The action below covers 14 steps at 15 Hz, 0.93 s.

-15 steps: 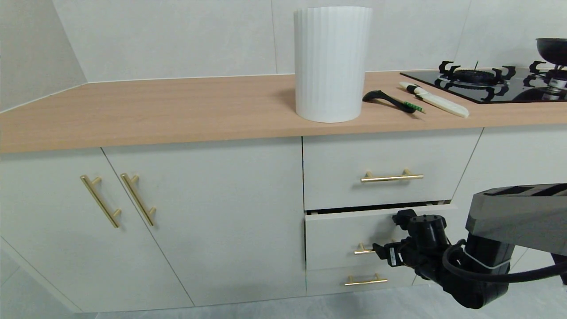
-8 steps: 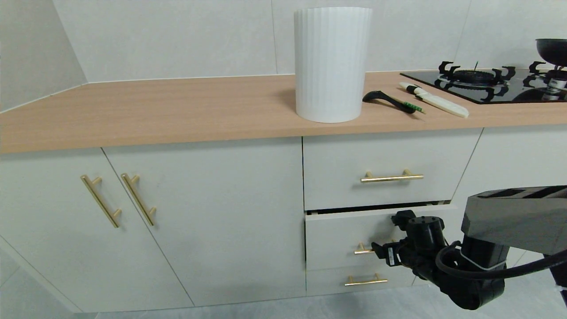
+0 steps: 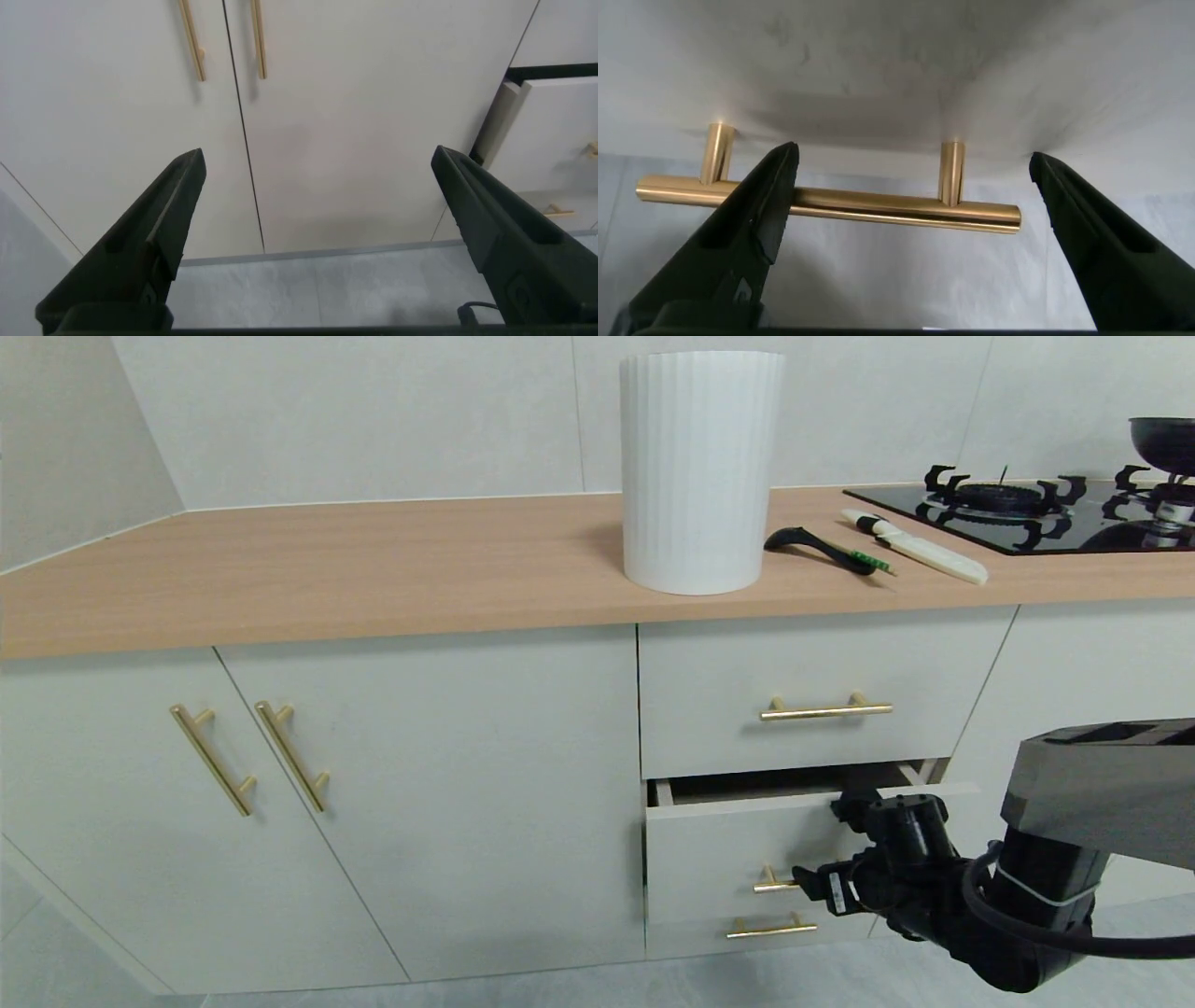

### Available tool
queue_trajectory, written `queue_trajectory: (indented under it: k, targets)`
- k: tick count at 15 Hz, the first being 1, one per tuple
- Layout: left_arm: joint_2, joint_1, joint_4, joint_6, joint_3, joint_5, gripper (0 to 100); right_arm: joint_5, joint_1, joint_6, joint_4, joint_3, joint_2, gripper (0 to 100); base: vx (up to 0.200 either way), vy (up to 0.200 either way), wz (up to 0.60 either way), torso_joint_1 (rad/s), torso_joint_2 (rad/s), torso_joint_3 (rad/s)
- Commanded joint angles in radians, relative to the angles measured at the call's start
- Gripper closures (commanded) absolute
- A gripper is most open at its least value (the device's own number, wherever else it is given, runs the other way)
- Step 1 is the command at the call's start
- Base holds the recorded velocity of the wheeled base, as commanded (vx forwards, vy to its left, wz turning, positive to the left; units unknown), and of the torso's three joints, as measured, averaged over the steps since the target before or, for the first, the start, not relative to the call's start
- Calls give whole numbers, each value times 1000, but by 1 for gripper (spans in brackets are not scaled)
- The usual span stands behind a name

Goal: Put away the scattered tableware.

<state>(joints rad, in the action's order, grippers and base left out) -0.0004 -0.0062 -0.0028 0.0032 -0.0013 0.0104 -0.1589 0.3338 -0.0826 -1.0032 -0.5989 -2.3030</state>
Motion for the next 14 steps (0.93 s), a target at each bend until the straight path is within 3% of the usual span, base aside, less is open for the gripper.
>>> queue_trajectory:
  k: [1, 4, 7, 10, 14]
  targets:
    - [0, 0, 0, 0, 0, 0, 0, 22, 5, 18, 138, 30, 191, 0, 0, 0, 0, 0, 0, 0]
    - [0, 0, 0, 0, 1, 0, 0, 98, 17, 33, 420, 18, 471, 0, 0, 0, 0, 0, 0, 0]
    - [0, 0, 0, 0, 0, 0, 0, 104, 39, 32, 508, 2, 642, 0, 0, 0, 0, 0, 0, 0]
    - [0, 0, 0, 0, 0, 0, 0, 98, 59, 27, 442, 1, 654, 0, 0, 0, 0, 0, 0, 0]
    - [0, 0, 0, 0, 0, 0, 0, 13, 65, 23, 173, 18, 407, 0, 0, 0, 0, 0, 0, 0]
